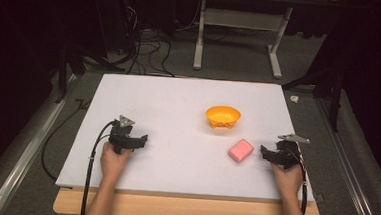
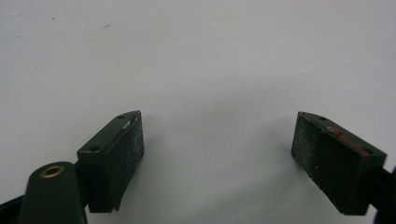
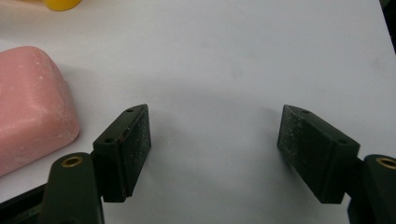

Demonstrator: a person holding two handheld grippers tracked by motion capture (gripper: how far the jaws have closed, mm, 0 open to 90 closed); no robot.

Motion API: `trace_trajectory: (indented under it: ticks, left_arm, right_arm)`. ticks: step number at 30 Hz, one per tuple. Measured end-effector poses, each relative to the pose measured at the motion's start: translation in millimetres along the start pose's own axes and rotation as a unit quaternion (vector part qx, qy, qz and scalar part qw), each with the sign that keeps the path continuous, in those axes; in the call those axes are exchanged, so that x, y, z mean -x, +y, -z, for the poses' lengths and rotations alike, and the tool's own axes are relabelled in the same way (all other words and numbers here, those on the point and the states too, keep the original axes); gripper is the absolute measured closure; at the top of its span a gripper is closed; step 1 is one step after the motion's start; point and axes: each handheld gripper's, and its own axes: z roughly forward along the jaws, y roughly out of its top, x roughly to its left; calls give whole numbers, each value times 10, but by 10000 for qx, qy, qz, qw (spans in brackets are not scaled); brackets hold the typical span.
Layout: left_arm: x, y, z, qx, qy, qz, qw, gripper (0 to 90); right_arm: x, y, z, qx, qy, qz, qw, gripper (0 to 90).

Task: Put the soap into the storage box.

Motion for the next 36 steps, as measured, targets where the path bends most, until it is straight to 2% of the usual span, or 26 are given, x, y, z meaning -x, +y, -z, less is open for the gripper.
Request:
trace_trajectory:
  ticks: [23,31,34,36]
  left_arm:
    - [0,0,1,-1,16,7,10000,170]
    - [-2,0,2,-11,15,-1,10000,169]
    - [-3,0,2,-11,15,1,10000,169]
    - [-2,0,2,-12,15,1,10000,169]
  right_arm:
    - [2,10,3,-43,-3,13,10000,263]
    - [6,14,1,-60,48,6,10000,227]
    - [-14,18,-7,-104,3,101,9999,163]
    - [-16,19,-8,-114,-7,86,9999,155]
